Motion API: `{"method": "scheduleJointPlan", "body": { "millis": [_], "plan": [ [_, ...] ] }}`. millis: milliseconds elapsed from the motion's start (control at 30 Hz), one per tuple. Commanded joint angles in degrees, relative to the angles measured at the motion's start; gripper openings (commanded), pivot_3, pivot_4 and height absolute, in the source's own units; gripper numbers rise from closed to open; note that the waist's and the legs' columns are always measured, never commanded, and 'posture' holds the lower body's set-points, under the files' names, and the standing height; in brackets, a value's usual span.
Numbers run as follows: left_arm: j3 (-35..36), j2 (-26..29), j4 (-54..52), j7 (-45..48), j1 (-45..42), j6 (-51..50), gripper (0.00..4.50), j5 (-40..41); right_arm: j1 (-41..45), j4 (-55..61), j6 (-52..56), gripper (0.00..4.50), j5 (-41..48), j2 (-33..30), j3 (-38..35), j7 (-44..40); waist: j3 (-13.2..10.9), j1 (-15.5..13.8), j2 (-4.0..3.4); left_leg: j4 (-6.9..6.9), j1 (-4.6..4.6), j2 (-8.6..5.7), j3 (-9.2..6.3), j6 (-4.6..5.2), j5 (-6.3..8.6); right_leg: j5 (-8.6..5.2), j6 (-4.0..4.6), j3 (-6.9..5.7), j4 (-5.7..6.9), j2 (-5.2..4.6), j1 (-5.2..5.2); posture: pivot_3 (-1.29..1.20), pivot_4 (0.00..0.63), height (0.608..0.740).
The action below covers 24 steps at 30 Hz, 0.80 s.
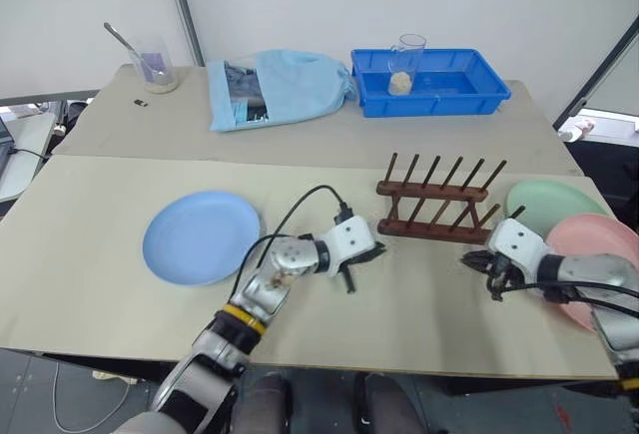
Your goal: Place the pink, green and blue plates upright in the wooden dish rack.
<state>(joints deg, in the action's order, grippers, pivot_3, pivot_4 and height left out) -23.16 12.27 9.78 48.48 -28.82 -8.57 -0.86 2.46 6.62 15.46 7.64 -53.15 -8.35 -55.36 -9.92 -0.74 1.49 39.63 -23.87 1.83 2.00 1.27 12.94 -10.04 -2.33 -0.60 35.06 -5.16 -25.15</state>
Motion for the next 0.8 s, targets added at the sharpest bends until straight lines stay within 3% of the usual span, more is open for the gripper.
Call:
{"method": "scheduleJointPlan", "body": {
  "millis": [33,200,233,400,533,767,800],
  "plan": [
    [2.5,4.4,-12.8,6.4,2.9,-2.9,2.05,6.5,-7.9,15.4,7.2,1.88,6.1,-0.9,-12.7,-0.4,0.0,-0.1,-0.01,0.0,0.01,0.03,-0.02,0.0,0.0,-0.12,0.16,-0.02,0.01,0.01,0.01,0.0,0.15,0.725],
    [5.6,9.5,-19.6,12.6,3.4,-5.6,4.47,14.0,-17.2,28.5,14.7,3.64,6.0,3.9,-26.5,5.8,0.0,-0.3,-0.03,0.15,0.05,0.05,-0.01,-0.05,-0.01,-0.14,0.21,-0.02,0.01,-0.03,0.11,0.0,0.15,0.725],
    [6.2,10.2,-20.1,13.5,3.0,-5.9,4.5,15.1,-18.7,30.1,15.4,3.96,5.0,5.1,-28.0,7.5,0.0,-0.4,-0.03,0.17,0.07,0.04,0.01,-0.08,-0.02,-0.14,0.21,-0.02,0.0,-0.05,0.13,0.0,0.15,0.725],
    [6.0,14.1,-20.7,20.3,0.4,-5.3,4.5,18.3,-21.8,29.0,18.4,3.96,-2.4,10.4,-25.9,18.0,0.0,0.0,-0.07,0.17,0.08,0.04,0.06,-0.55,0.14,-0.14,0.21,0.0,-0.03,-0.08,0.09,0.0,0.15,0.725],
    [5.6,14.7,-19.9,22.4,-1.2,-4.0,4.5,18.4,-17.4,24.0,21.4,3.96,-5.1,12.3,-21.2,23.7,0.1,0.5,-0.11,0.18,0.12,0.03,0.1,-0.42,0.06,-0.14,0.22,0.07,-0.02,-0.06,0.08,0.0,0.15,0.725],
    [5.9,13.9,-19.7,22.2,-2.4,-3.1,4.5,18.0,-11.5,18.5,27.1,3.96,-4.2,13.0,-17.6,26.2,0.1,0.3,-0.19,0.1,0.09,0.02,0.06,-0.1,-0.11,-0.13,0.24,0.13,0.06,0.04,0.02,0.0,0.15,0.725],
    [6.0,13.9,-19.6,22.0,-2.4,-2.8,4.5,17.7,-11.3,18.4,27.7,3.72,-4.2,13.0,-17.4,26.5,0.1,0.2,-0.19,0.05,0.07,0.01,0.05,-0.08,-0.1,-0.14,0.26,0.13,0.04,0.06,0.01,0.0,0.15,0.725]
  ]
}}
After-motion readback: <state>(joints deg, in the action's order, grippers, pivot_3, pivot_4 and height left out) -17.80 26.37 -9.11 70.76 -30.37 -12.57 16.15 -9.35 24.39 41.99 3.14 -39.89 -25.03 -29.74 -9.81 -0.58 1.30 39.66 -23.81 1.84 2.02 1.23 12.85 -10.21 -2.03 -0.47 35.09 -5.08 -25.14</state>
